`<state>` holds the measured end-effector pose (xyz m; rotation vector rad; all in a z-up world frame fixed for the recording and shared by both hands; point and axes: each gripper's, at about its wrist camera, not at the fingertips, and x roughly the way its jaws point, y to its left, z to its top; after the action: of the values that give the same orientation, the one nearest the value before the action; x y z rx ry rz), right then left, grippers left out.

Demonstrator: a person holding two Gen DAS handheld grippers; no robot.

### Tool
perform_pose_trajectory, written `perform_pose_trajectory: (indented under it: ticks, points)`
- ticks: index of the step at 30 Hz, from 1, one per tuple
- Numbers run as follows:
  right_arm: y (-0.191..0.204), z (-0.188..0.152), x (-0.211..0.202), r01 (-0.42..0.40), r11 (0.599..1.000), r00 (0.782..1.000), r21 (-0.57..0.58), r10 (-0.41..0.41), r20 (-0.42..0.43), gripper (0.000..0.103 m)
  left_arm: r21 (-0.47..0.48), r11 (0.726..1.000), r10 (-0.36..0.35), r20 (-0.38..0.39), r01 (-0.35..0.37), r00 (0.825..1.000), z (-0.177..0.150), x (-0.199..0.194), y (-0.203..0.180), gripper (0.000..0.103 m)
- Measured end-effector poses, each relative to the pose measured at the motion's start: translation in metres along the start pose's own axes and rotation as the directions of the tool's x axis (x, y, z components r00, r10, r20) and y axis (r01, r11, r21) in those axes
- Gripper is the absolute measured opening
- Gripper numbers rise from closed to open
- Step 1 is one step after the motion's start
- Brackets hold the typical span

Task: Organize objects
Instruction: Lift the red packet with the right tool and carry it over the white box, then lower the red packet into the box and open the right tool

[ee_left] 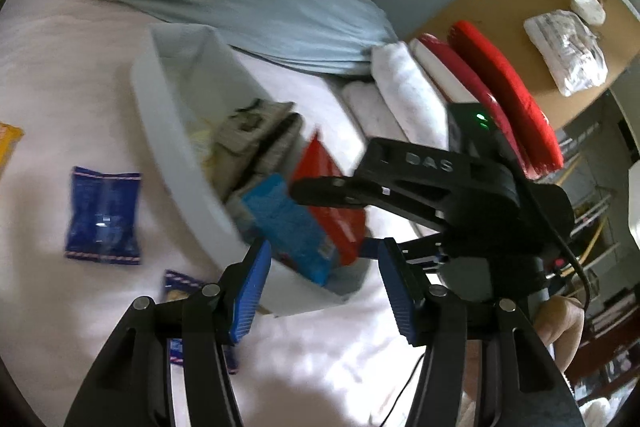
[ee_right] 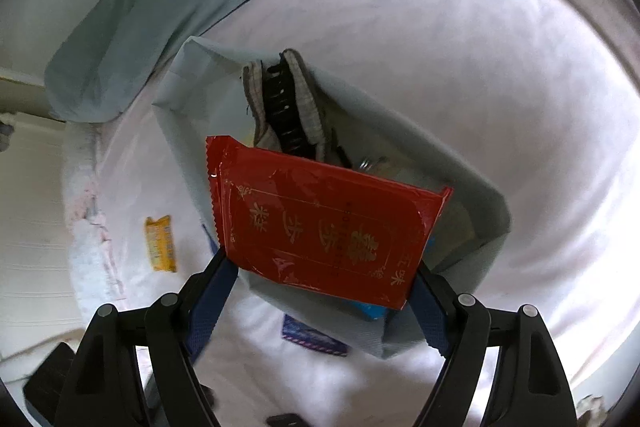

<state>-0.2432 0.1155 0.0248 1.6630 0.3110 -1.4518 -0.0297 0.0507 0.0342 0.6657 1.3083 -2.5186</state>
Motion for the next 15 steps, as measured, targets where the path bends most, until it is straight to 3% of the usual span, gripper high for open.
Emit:
perform_pose_trajectory:
  ticks: [6,8,11,12,15]
  points:
    - [-0.003,0.003,-0.002,-0.025,1.000,1.000,0.007,0.025,-0.015,0.082,0.004,0.999,0.035,-0.010,-0.035,0.999,0.002,0.024,-0.010,0.054]
    - [-0.003,0.003,-0.002,-0.030,1.000,0.999,0.006,0.030,-0.020,0.082,-0.003,0.996,0.084,-0.022,-0.084,0.996,0.000,0.034,-0.009,0.055]
    - [-0.001,0.004,0.003,-0.043,0.999,0.998,0.006,0.043,-0.042,0.082,-0.071,0.997,0.024,-0.037,-0.027,0.999,0.001,0.040,-0.001,0.054]
    - [-0.003,0.005,0.004,-0.059,0.998,0.997,0.015,0.060,-0.050,0.082,-0.080,0.996,0.036,-0.033,-0.038,0.999,0.001,0.041,0.000,0.054]
    - [-0.003,0.006,0.005,-0.080,0.997,0.995,0.019,0.081,-0.064,0.082,-0.041,0.983,0.179,-0.012,-0.180,0.984,0.002,0.045,-0.006,0.054]
